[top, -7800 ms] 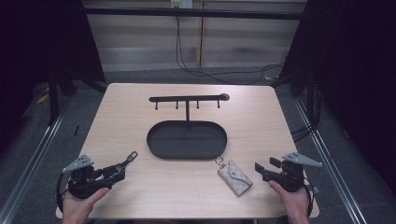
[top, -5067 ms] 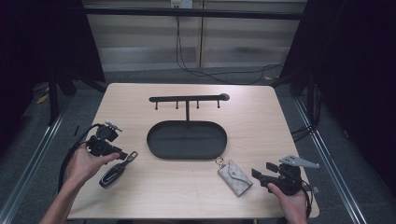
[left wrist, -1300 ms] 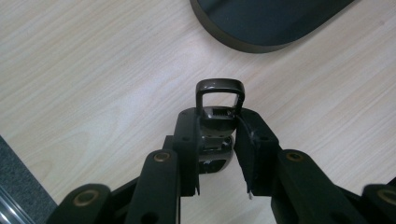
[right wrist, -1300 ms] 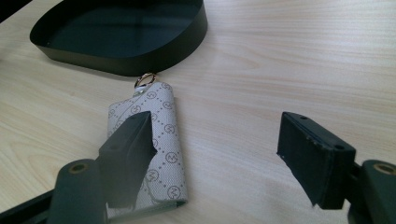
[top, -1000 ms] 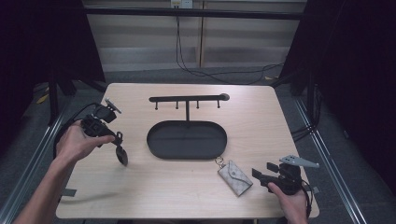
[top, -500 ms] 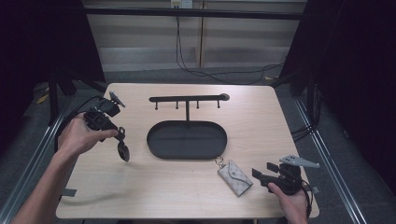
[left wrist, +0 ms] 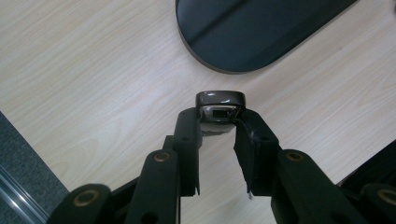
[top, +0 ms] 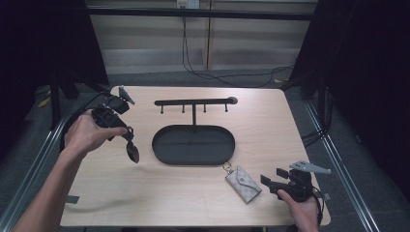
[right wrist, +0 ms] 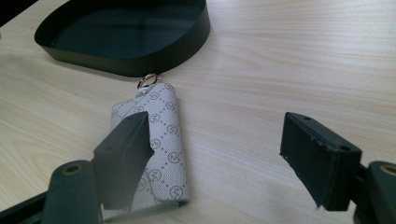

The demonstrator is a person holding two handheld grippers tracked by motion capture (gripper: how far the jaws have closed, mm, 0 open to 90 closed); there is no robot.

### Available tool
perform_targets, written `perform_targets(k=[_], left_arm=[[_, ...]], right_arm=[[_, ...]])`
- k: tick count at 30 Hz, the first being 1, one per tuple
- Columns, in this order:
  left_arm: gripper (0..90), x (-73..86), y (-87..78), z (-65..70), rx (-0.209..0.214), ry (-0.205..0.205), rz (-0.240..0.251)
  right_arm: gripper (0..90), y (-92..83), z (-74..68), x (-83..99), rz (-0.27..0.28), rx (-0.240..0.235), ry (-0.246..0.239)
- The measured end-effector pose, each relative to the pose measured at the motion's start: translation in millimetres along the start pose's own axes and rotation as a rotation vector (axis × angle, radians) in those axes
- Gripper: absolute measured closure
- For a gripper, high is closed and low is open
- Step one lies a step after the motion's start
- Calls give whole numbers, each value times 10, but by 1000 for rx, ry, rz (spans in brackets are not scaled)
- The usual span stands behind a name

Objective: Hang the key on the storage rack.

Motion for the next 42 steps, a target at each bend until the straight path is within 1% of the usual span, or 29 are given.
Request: perform_targets(k=[5, 8, 16, 22, 23, 24, 25, 28, 30, 31, 33, 34, 35, 36, 37, 38, 40, 42], left_arm=[[708, -70, -12, 24, 2, 4, -1], [708, -117, -13, 55, 0, 16, -12], [708, -256, -15, 157, 10, 42, -9], [708, -329, 3, 185, 19, 43, -16], [708, -336, 12, 192, 26, 41, -15], [708, -339, 19, 190, 21, 38, -17], [708, -340, 28, 196, 26, 35, -20], [708, -357, 42, 202, 24, 38, -26], [708, -380, 39, 205, 23, 39, -26], [708, -397, 41, 214, 27, 31, -24], [708, -431, 40, 214, 25, 39, -27], [708, -449, 44, 218, 27, 33, -26], [708, -466, 54, 226, 33, 34, -26], [708, -480, 67, 228, 30, 39, -29], [708, -495, 81, 235, 29, 35, -30], [708, -506, 97, 245, 36, 37, -36], [708, -532, 126, 250, 31, 41, -45], [708, -559, 158, 262, 37, 42, -47]], right_arm=[[215, 1, -2, -1, 1, -1, 2], [212, 1, -5, 1, 0, -3, 3], [212, 7, -8, 1, -2, -8, 1], [211, 23, -11, 1, -7, -12, 3], [211, 23, -10, 3, -8, -12, 3], [211, 21, -10, 4, -8, -11, 4], [211, 19, -9, 4, -6, -12, 3], [211, 14, -8, 5, -6, -13, 3], [211, 15, -10, 4, -5, -14, 3], [211, 18, -11, 5, -7, -14, 1], [211, 22, -10, 7, -10, -14, 1], [211, 25, -7, 7, -11, -13, 1], [211, 26, -7, 6, -10, -13, 2], [211, 25, -7, 6, -10, -13, 2], [211, 24, -6, 6, -10, -13, 3], [211, 23, -7, 6, -10, -13, 5], [211, 23, -7, 9, -11, -14, 0], [211, 20, -12, 11, -12, -16, 1]])
Point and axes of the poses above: each handheld gripper's, and its own axes: y roughly forward along the jaws, x roughly out of its underside, z roughly to its right, the point moved 9 cm from there along y, roughly forward along the jaws, and after that the axes turned 8 degrees about z, right-handed, at the moved point
